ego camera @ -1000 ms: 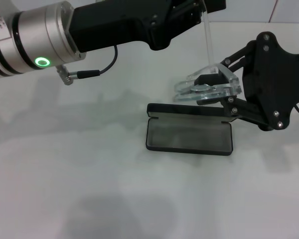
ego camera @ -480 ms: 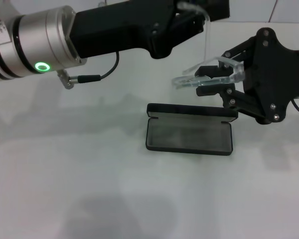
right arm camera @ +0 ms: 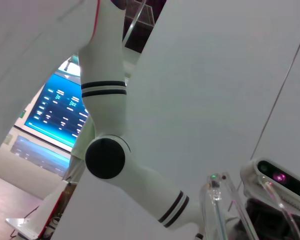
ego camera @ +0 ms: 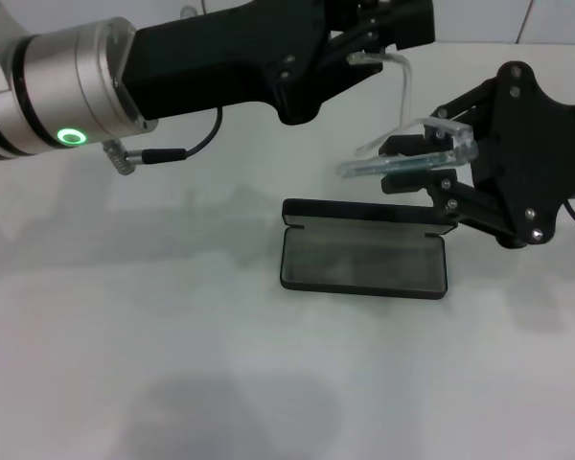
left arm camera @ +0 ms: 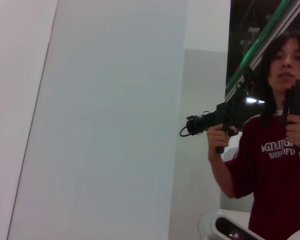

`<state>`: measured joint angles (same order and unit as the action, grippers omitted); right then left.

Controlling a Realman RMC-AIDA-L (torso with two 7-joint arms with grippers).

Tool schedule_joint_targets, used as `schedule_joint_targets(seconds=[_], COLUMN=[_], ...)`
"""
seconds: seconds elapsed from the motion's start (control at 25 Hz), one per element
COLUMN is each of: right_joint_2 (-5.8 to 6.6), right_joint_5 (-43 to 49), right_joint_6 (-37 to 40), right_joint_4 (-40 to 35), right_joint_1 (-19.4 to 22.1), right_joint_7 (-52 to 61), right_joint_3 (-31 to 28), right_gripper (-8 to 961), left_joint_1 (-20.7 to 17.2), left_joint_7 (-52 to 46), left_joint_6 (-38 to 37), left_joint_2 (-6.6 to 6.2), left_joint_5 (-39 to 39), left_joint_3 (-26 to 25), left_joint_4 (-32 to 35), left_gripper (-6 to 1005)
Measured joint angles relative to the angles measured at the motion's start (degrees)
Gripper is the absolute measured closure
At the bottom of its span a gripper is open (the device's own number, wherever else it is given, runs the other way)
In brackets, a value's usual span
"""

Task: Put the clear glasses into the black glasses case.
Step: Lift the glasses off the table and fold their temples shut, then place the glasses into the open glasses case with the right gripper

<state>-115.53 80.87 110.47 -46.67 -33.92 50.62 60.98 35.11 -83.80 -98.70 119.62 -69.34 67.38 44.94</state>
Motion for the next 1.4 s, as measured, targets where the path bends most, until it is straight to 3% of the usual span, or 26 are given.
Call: schedule_joint_targets(seconds=[1.08,1.28,1.4], right_joint_2=[0.12,0.24,0.66], right_joint_5=[-3.28,-2.56,0.24], right_joint_6=[-0.03,-0.68,-3.48], right_joint_4=[2.91,1.55,-4.67], right_joint_1=[0.26,1.72,2.79], right_joint_7=[-0.93,3.31,15.39], right_joint_3=[-0.16,-0.12,0.17], right_gripper=[831,830,830], left_joint_1=[-0.86,-5.23,-9.28], left_joint_7=[0.84,1.12,1.76], left_joint_6=[-4.10,-4.09,-4.10], left_joint_2=[-0.23,-1.38,-3.55], left_joint_5=[0.48,-0.88,-0.93], left_joint_3=[-0.80,-9.49,-13.57], left_joint_4=[0.20,0.36,0.47], left_gripper=[928,928,928])
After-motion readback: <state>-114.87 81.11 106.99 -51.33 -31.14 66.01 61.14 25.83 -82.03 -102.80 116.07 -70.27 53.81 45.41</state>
